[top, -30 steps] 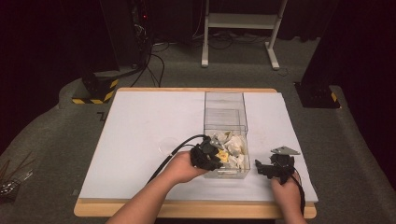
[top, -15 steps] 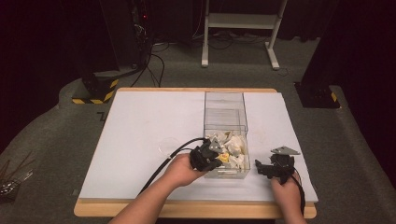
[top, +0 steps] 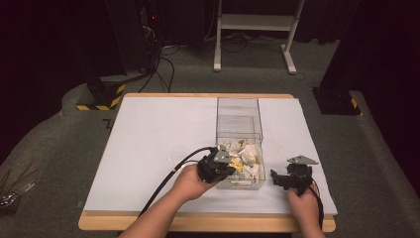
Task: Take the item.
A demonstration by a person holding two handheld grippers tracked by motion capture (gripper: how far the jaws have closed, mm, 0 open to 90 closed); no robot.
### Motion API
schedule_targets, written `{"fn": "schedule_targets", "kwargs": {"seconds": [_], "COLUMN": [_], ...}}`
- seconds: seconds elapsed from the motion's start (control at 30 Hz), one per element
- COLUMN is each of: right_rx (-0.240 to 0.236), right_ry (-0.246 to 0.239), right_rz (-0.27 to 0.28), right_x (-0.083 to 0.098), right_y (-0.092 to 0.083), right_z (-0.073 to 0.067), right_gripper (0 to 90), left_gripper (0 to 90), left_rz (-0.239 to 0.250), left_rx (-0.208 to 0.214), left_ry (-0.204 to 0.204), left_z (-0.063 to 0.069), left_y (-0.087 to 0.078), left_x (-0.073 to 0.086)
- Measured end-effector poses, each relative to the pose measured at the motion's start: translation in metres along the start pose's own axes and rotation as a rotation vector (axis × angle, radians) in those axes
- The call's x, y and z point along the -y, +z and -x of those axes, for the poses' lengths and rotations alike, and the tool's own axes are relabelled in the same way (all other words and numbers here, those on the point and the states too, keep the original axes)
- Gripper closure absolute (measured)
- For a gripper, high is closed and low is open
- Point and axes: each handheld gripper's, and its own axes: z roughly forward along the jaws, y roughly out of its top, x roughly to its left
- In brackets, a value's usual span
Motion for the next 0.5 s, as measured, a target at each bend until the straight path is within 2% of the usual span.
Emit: {"fn": "schedule_targets", "kwargs": {"seconds": [0.5], "right_rx": [0.001], "right_ry": [0.000], "right_rz": [0.000], "right_x": [0.000], "right_y": [0.000], "right_z": [0.000], "right_gripper": [8.2], "left_gripper": [90.0], "left_rz": [0.127], "left_rx": [-0.041], "left_ry": [-0.036], "left_z": [-0.003], "left_y": [-0.013], "left_x": [0.010]}}
